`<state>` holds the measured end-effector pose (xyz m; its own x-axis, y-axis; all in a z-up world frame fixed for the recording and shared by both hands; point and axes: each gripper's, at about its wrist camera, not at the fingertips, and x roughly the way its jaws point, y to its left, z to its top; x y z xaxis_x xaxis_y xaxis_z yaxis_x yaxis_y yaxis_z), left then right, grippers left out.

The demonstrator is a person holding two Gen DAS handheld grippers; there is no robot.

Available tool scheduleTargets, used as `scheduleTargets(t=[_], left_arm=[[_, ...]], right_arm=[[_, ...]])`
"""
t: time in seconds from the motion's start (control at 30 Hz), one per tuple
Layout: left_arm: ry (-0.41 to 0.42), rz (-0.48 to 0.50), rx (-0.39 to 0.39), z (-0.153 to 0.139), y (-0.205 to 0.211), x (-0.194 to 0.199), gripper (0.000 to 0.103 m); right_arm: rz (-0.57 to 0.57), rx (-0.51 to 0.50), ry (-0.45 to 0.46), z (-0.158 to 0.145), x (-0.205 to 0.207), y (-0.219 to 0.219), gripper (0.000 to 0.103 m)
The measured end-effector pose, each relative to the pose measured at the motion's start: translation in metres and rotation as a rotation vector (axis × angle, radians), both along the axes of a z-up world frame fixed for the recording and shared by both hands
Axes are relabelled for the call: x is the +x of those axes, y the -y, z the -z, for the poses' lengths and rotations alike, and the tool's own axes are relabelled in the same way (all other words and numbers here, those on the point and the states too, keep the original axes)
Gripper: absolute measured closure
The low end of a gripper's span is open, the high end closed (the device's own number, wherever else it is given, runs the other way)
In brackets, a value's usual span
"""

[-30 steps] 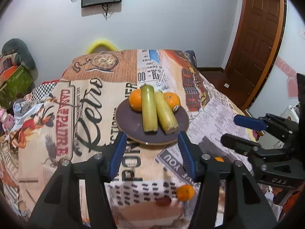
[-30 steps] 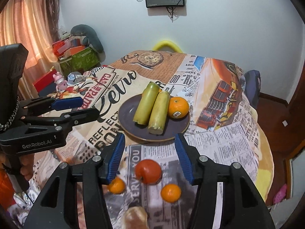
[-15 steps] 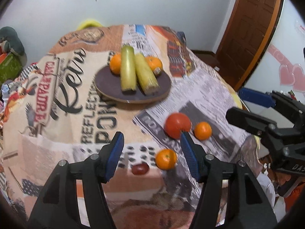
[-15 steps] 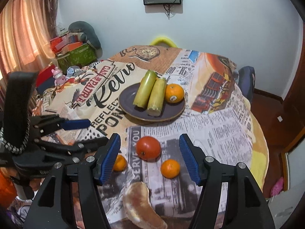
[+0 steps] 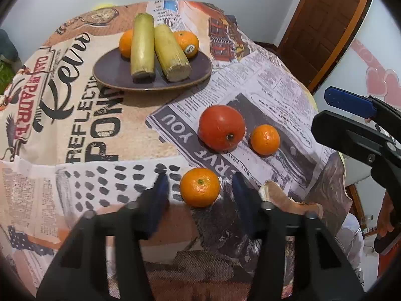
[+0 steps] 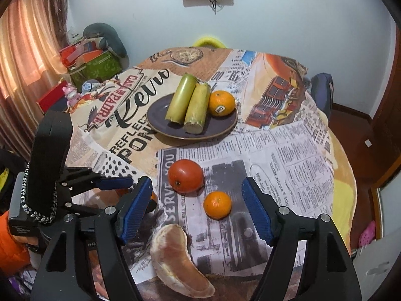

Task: Organize fruits
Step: 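Move both tools back toward the tomato and tangerines, then grasp a tangerine with the left tool while the right tool grasps the red tomato, then carry the tangerine and tomato to the grey plate and release them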

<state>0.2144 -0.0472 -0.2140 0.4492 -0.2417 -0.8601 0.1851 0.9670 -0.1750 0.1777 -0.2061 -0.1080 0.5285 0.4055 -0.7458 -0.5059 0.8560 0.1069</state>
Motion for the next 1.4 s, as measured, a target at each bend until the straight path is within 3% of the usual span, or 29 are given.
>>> scheduleTargets(t=[0.03, 0.07, 0.2, 0.57, 0.87, 1.03, 1.4], left_arm=[[-0.007, 0.003, -0.003, 0.002, 0.0, 0.001, 0.068], [-0.01, 0.002, -0.001, 0.004, 0.0, 0.001, 0.069], [0.001, -0.005, -0.028, 0.005, -0.003, 0.001, 0.069], [0.12, -0.06, 0.0, -0.026, -0.036, -0.005, 0.069], [0.114, -0.118, -0.011, -0.022, -0.064, 0.002, 0.069], [0.105, -0.111, -0.013, -0.017, -0.064, 0.004, 0.069], [0.145, -0.11, -0.027, -0.03, -0.061, 0.008, 0.069]], right_arm=[[0.0, -0.001, -0.005, 0.002, 0.001, 0.0, 0.032], [0.0, 0.0, -0.009, 0.004, 0.002, 0.0, 0.032], [-0.007, 0.001, -0.033, 0.013, 0.005, -0.003, 0.032], [-0.034, 0.006, -0.101, 0.04, 0.024, -0.023, 0.032], [-0.055, -0.04, -0.137, 0.065, 0.039, -0.045, 0.033], [-0.062, -0.063, -0.148, 0.073, 0.042, -0.049, 0.056], [-0.038, -0.01, -0.128, 0.06, 0.044, -0.035, 0.059]])
